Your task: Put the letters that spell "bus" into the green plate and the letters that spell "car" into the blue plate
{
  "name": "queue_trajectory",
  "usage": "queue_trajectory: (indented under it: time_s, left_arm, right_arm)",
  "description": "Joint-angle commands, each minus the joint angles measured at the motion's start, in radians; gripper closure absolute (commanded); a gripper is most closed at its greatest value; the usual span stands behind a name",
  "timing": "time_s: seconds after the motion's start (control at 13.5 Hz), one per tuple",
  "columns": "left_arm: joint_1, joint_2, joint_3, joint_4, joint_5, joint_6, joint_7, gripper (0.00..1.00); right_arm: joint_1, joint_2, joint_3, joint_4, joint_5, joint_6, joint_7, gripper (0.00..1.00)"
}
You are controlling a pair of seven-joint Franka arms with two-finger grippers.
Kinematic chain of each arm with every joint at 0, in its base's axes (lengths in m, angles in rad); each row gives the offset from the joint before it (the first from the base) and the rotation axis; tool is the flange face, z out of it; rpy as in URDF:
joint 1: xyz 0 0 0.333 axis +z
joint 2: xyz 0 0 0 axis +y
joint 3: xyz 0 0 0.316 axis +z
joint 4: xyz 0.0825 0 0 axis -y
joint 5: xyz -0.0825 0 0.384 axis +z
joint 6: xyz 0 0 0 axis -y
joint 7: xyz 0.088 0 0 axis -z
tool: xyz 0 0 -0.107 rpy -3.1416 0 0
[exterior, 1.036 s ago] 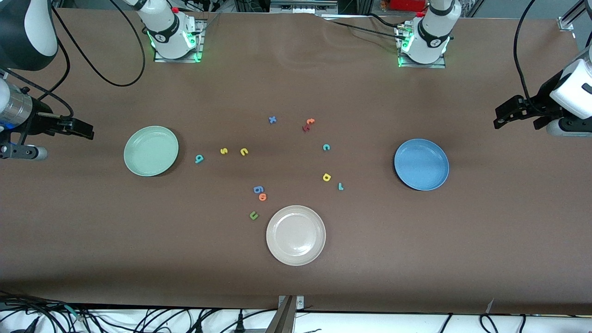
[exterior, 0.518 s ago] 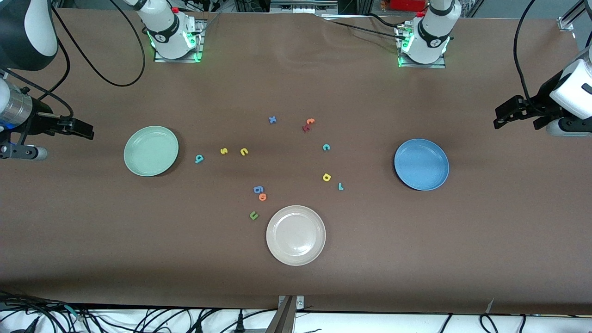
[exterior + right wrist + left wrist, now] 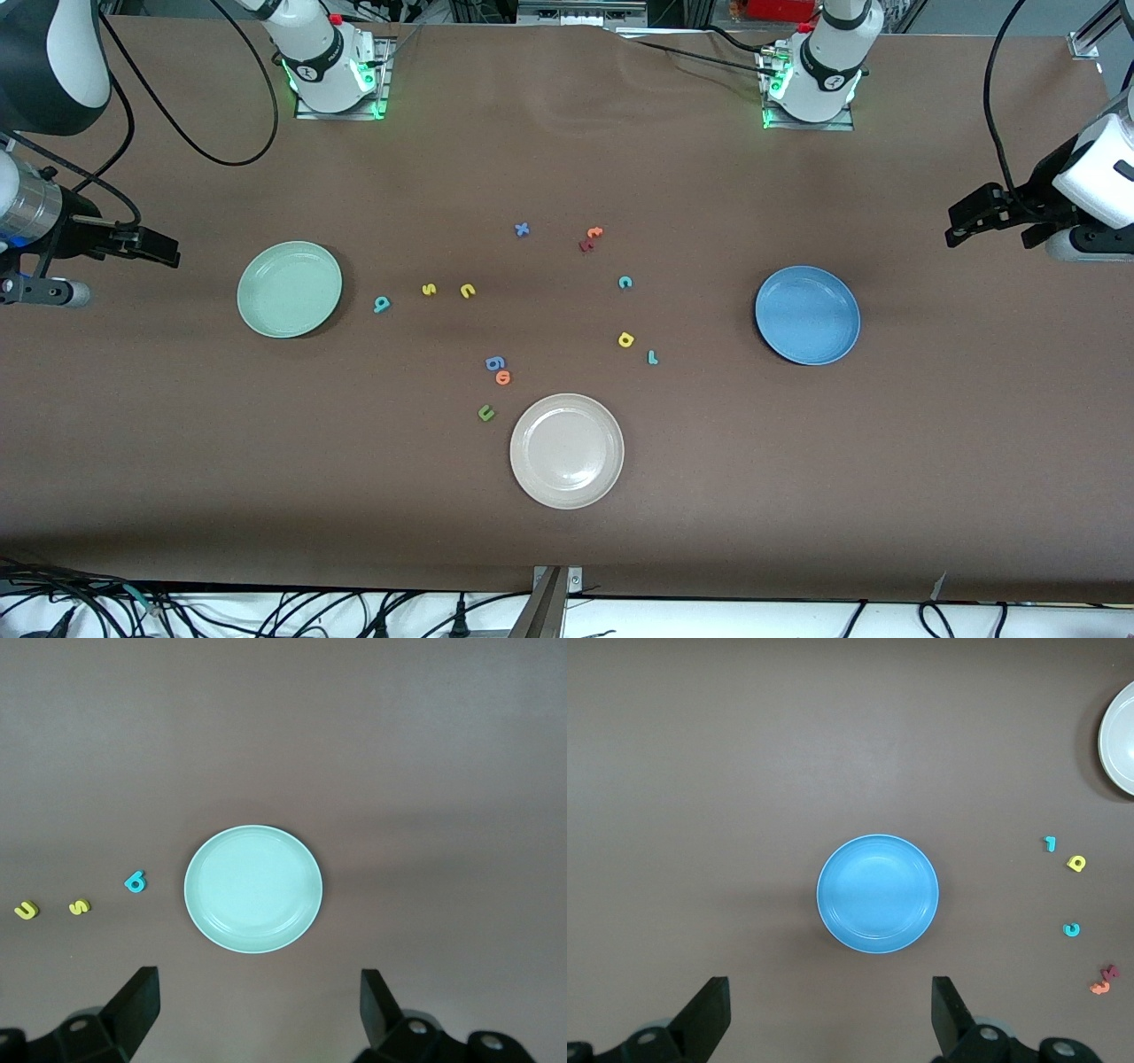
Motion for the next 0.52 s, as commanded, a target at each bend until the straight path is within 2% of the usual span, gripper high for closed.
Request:
queue_trajectory:
  time_s: [0.0,0.44]
  left_arm:
    - [-0.006,-0.006,0.003,-0.006,-0.005,0.006,0.004,0.00]
    - [-0.006,-0.004,0.003,-0.006,-0.005,0.008,0.004,0.00]
  right_arm:
    - [-0.001,-0.001,0.005,0.010,0.016,-0.013,0.009,0.00]
    - [-0.001,0.003,0.005,0.006,0.016,-0.013,0.002,0.00]
